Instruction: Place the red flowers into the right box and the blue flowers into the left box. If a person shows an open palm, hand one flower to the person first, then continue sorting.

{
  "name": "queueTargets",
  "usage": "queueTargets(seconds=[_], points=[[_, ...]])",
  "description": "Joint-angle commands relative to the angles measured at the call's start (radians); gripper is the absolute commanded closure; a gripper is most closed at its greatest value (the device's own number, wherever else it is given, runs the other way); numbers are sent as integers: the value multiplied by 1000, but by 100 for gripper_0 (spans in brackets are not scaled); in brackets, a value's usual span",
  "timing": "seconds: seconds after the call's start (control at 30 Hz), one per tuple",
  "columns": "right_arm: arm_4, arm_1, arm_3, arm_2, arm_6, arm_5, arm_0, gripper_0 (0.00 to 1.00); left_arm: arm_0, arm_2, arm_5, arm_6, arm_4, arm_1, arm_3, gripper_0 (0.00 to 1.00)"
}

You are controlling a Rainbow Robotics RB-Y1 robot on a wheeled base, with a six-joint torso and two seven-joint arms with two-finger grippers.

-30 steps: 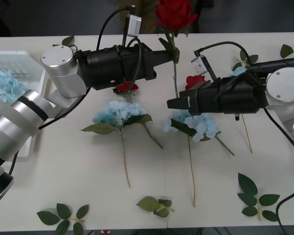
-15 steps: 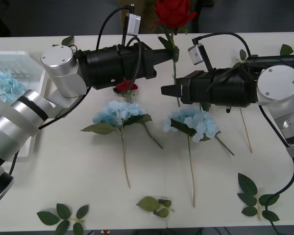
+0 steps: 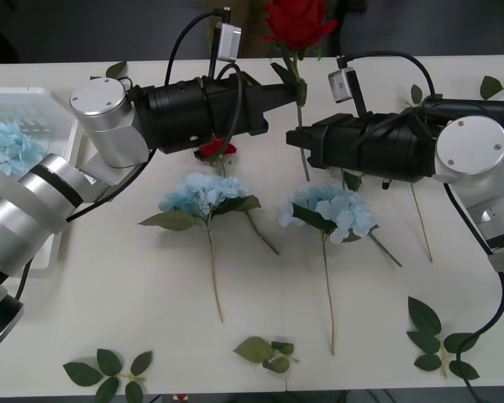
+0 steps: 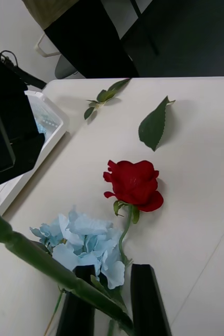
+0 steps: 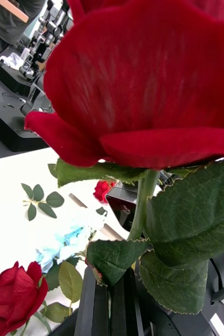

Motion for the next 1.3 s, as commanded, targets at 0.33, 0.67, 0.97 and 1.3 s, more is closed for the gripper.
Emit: queueTargets(seconds=[0.33, 0.67, 0.97, 1.3], points=[[-38, 8, -8, 9, 19, -11, -35, 100, -53, -6, -12, 24, 14, -8, -41, 7], [-40, -52, -8, -44, 2, 6, -37, 100, -53, -6, -12, 24, 23, -8, -41, 0], [-53, -188, 223, -375, -59, 397, -109, 100, -52, -6, -12, 24, 24, -4, -41, 0], [244, -443, 498, -510, -52, 517, -130, 100, -98, -6, 74, 407, -206, 189, -130, 0]])
